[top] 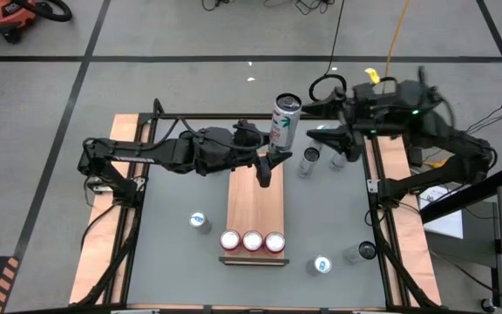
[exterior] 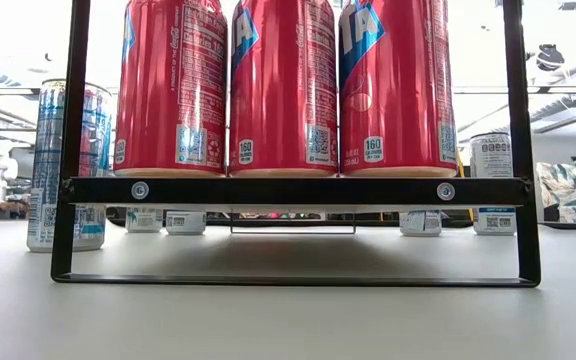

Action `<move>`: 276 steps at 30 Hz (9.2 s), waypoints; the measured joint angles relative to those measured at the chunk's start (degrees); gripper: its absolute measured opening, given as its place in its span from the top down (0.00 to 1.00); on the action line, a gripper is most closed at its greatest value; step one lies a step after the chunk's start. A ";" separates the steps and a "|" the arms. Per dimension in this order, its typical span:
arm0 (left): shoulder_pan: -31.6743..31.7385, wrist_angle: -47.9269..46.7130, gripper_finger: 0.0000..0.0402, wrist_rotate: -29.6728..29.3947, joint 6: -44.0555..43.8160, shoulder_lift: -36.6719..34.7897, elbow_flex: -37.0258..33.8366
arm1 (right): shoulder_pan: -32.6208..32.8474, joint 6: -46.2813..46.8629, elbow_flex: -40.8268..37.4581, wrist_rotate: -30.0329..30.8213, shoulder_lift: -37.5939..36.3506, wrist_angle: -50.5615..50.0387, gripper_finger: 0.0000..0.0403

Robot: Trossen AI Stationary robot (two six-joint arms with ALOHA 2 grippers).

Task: Sort soda cans
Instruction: Put the bottom left white pink soda can on the shelf

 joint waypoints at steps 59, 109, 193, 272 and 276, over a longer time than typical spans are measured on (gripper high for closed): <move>-5.03 2.43 0.08 -5.38 -15.23 3.32 0.13 | -2.07 -7.54 9.49 -2.79 3.67 -19.88 0.45; -17.61 -47.83 0.16 -13.04 -26.69 -21.66 -13.73 | 8.09 -0.18 -30.77 -0.07 3.81 15.23 0.44; -20.32 -58.47 0.17 -24.96 -40.67 -25.72 -18.47 | 16.98 -10.64 -28.45 17.83 37.83 45.94 0.43; -20.32 -58.03 0.17 -23.58 -42.07 -25.71 -18.23 | 17.08 -4.38 -28.54 16.32 34.74 39.64 0.23; -20.32 -58.05 0.17 -22.63 -43.53 -25.72 -16.83 | 17.05 -3.44 -28.50 16.32 31.33 33.73 0.23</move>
